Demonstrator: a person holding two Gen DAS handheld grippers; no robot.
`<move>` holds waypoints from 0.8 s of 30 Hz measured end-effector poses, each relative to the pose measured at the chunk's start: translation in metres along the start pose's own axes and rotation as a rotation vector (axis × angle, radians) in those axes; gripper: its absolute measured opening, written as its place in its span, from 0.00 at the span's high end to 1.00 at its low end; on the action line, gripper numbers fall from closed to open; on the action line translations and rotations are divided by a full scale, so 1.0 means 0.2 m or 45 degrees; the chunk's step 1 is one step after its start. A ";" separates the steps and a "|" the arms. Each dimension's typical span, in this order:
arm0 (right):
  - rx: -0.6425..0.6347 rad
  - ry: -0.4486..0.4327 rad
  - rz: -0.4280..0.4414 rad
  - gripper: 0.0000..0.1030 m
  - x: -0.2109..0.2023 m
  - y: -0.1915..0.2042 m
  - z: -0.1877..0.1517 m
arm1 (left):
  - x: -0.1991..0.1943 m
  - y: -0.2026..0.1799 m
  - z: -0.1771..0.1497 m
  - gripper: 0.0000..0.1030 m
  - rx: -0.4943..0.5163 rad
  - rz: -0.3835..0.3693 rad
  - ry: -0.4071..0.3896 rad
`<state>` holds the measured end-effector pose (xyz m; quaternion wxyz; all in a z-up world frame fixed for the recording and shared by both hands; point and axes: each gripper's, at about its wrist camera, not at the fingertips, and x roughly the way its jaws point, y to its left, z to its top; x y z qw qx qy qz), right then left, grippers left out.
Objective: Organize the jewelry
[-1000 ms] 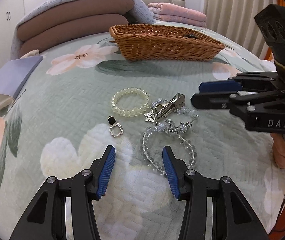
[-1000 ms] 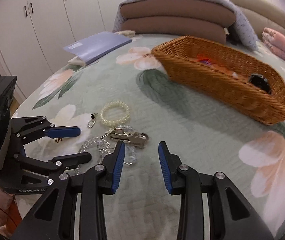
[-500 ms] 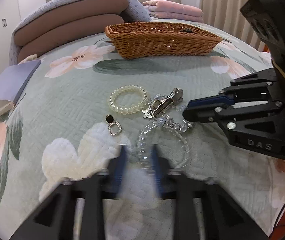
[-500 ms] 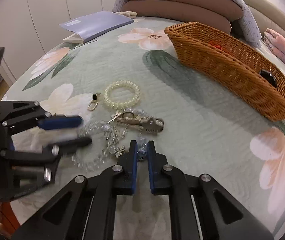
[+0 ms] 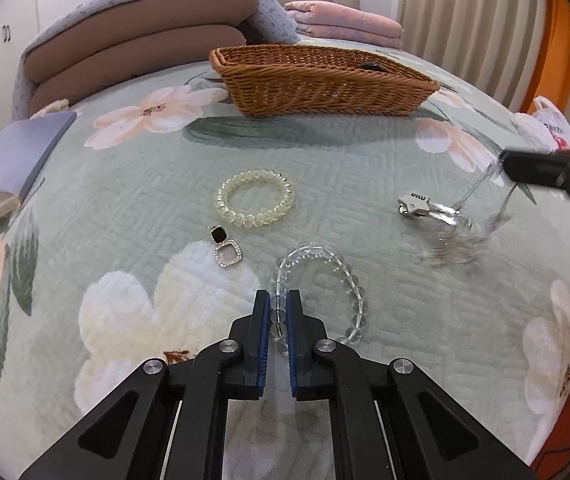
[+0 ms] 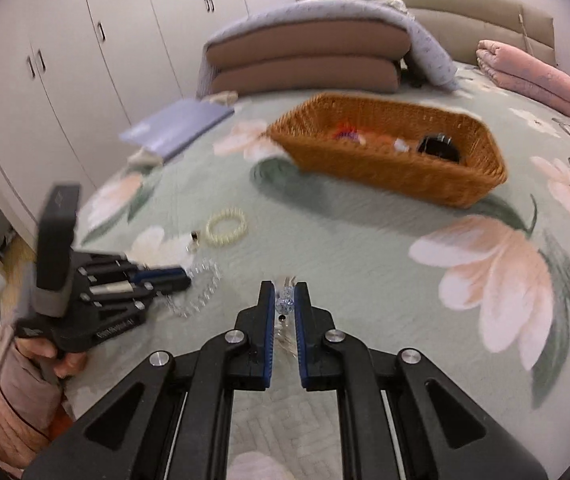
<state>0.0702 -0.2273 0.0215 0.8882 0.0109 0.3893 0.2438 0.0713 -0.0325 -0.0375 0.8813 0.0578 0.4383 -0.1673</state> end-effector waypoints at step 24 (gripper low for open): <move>0.215 -0.027 -0.216 0.89 -0.13 -0.39 -0.19 | 0.00 -0.01 0.00 0.93 0.035 -0.002 0.006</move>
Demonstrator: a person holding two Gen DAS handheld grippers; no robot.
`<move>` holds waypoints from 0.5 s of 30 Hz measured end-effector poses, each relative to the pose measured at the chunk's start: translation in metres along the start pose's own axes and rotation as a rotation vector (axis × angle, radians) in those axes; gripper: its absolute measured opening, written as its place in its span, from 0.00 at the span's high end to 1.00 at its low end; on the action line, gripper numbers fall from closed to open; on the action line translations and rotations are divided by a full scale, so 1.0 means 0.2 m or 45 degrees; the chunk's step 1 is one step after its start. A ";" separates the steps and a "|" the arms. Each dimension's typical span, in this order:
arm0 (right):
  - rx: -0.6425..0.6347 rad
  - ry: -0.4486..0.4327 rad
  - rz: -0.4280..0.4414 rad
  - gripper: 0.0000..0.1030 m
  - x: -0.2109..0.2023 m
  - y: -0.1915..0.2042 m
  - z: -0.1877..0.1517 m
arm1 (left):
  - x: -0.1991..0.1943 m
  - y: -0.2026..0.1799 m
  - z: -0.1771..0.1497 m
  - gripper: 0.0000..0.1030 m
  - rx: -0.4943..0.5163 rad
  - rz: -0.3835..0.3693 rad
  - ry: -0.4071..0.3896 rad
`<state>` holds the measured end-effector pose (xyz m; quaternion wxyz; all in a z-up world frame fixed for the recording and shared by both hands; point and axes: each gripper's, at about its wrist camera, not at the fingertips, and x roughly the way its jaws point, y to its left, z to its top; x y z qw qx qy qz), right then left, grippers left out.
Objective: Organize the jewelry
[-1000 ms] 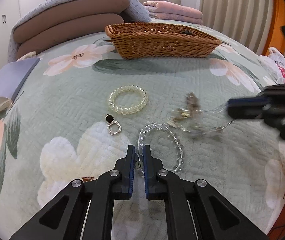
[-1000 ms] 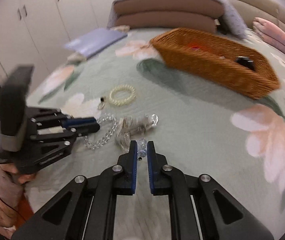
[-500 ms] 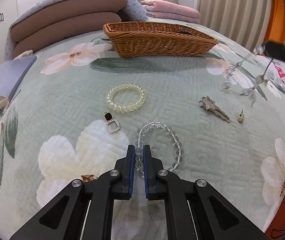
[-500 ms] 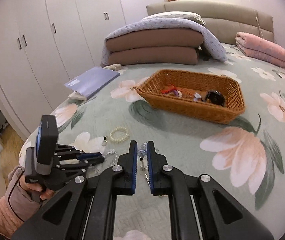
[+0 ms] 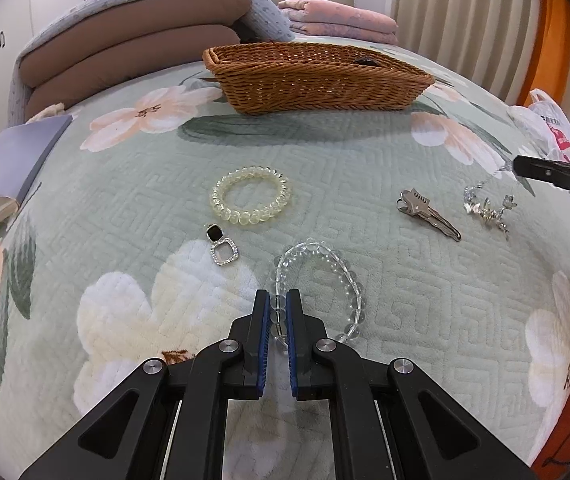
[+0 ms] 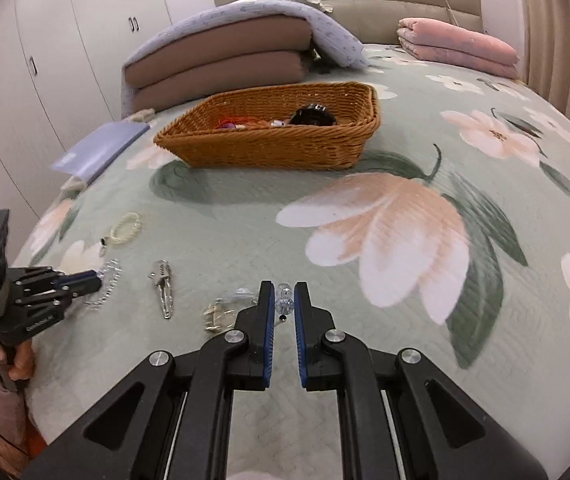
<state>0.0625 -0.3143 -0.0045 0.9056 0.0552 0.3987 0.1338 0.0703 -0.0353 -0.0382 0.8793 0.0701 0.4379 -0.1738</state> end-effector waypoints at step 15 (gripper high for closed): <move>-0.092 -0.012 0.120 0.89 0.04 0.22 0.19 | 0.00 0.00 0.00 0.93 -0.004 -0.004 0.000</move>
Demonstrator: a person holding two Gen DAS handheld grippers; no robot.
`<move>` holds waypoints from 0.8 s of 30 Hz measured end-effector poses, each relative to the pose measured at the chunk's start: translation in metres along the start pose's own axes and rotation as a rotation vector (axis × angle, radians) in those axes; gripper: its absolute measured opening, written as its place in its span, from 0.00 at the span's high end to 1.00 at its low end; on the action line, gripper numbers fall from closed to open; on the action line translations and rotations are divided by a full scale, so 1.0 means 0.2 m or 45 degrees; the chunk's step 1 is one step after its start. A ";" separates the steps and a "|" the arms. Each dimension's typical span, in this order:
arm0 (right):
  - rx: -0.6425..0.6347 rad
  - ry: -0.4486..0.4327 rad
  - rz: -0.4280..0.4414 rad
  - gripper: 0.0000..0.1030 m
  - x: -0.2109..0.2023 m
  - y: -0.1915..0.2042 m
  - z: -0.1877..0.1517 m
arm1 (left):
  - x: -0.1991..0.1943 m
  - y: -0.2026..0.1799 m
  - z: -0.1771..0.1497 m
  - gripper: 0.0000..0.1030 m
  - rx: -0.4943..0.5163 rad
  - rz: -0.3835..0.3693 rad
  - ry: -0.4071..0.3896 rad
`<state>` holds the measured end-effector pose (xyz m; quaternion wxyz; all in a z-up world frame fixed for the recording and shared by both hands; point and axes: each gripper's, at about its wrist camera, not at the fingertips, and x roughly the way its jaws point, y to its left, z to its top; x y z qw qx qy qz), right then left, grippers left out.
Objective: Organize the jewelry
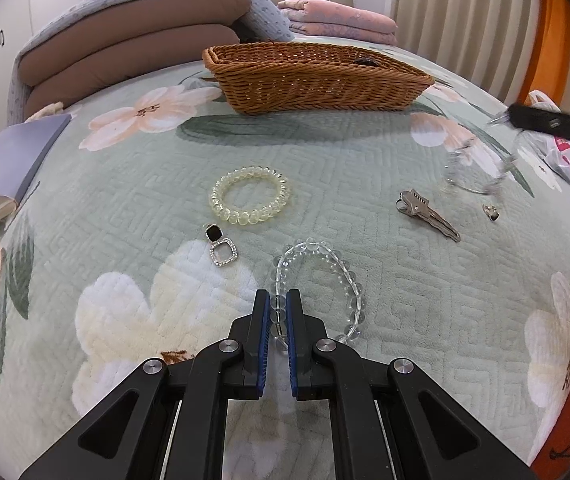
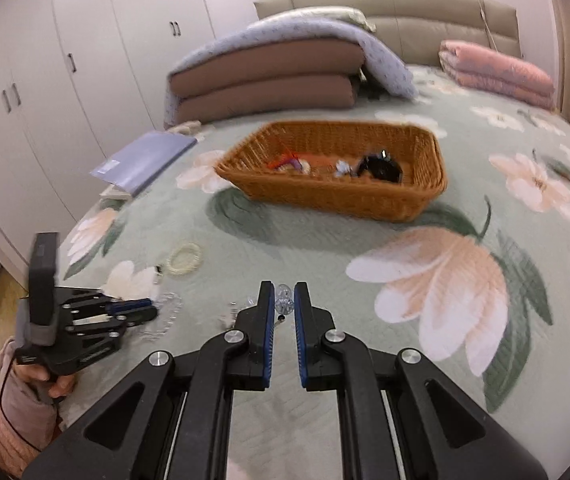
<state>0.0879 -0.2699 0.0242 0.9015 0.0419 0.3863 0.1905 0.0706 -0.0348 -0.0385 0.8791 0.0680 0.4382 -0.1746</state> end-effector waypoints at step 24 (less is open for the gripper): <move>-0.073 0.162 -0.226 0.89 0.32 -0.16 -0.15 | -0.01 -0.05 0.00 0.93 0.046 0.042 -0.022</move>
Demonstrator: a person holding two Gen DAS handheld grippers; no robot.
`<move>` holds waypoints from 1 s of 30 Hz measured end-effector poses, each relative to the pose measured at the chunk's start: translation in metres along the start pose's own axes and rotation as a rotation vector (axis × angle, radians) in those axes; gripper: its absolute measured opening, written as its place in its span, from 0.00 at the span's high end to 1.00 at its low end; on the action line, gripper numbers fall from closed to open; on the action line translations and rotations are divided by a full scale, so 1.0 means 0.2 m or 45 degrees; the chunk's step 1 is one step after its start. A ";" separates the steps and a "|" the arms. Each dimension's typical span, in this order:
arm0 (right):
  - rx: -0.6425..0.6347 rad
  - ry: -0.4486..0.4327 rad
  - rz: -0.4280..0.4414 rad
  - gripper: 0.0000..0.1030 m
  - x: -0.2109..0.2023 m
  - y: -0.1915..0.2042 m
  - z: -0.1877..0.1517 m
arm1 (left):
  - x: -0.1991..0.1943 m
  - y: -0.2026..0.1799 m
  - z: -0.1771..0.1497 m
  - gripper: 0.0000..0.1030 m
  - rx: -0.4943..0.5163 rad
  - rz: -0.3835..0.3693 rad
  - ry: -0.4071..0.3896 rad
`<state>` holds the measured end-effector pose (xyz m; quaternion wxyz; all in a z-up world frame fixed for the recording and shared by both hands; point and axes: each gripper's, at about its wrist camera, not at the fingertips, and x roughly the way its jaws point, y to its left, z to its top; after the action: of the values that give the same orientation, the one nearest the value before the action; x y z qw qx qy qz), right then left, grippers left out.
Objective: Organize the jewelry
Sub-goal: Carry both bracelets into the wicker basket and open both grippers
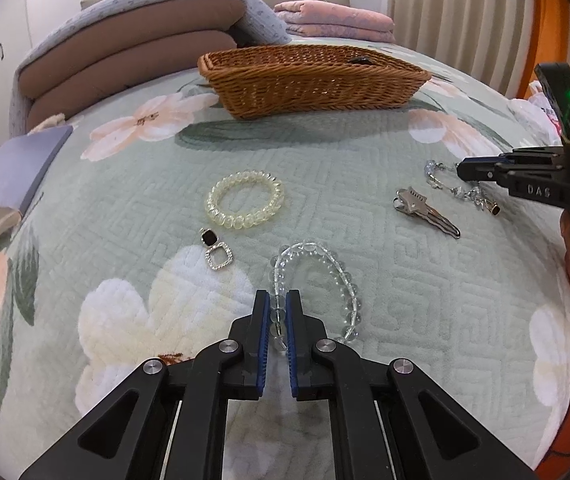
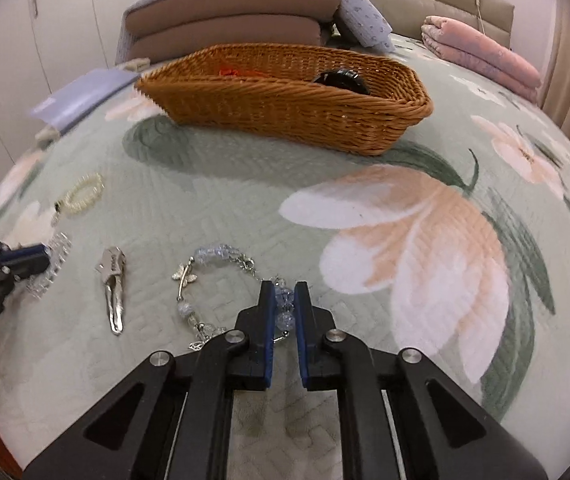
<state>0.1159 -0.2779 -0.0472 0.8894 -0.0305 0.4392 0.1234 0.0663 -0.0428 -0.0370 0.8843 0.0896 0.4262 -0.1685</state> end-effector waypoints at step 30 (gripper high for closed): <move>0.082 -0.541 0.054 0.89 -0.35 -0.08 0.75 | -0.26 0.05 0.94 0.93 -0.026 -0.265 -0.582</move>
<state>0.1954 -0.2823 0.0985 0.9597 0.0339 0.2460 0.1316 0.1763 -0.0779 0.1199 0.9364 -0.0040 0.2239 -0.2701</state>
